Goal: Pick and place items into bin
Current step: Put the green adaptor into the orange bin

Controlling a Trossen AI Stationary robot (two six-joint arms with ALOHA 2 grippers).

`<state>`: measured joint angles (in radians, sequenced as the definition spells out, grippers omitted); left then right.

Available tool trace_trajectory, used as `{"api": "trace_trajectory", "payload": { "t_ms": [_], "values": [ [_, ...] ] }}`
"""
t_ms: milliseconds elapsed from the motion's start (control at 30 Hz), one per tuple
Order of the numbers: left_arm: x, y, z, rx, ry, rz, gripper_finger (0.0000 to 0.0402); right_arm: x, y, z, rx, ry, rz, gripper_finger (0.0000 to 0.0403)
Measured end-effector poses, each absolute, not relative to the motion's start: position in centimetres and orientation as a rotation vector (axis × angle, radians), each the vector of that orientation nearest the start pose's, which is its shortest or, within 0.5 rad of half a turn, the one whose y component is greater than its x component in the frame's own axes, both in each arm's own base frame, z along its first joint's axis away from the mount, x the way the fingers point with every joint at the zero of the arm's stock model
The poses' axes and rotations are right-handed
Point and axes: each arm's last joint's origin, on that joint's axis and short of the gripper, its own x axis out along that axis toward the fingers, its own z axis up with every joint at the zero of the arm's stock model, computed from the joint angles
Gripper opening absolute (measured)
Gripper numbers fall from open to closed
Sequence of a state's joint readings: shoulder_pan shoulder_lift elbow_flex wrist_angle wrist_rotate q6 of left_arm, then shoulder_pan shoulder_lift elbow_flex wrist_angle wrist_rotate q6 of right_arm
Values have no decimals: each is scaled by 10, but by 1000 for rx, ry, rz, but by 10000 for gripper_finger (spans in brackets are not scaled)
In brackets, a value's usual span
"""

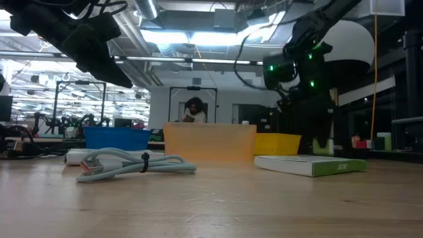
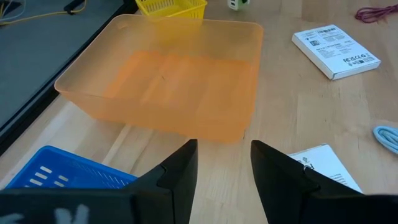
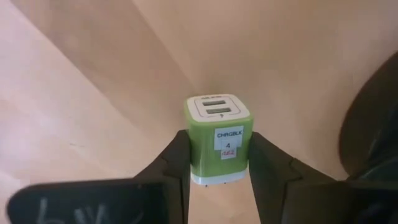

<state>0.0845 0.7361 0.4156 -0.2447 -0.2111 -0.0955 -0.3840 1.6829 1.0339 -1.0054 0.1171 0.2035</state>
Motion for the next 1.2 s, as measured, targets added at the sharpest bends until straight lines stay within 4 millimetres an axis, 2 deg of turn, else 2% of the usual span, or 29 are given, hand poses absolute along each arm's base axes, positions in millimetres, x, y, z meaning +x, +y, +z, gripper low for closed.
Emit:
{"api": "trace_trajectory", "payload": {
  "t_ms": [333, 567, 667, 833, 967, 1200],
  "values": [
    [156, 19, 209, -56, 552, 314, 143, 253, -73, 231, 372, 1299, -525, 100],
    [156, 19, 209, -56, 551, 314, 143, 265, -45, 255, 273, 1047, -442, 100],
    [156, 19, 209, -57, 551, 311, 143, 273, -33, 256, 239, 961, -414, 99],
    [156, 19, 209, -57, 551, 311, 143, 276, -13, 235, 227, 894, -375, 99],
    [156, 19, 209, -57, 551, 311, 143, 269, -3, 225, 241, 850, -412, 99],
    [156, 19, 209, -56, 551, 310, 143, 250, 9, 234, 210, 740, -459, 99]
  ]
}}
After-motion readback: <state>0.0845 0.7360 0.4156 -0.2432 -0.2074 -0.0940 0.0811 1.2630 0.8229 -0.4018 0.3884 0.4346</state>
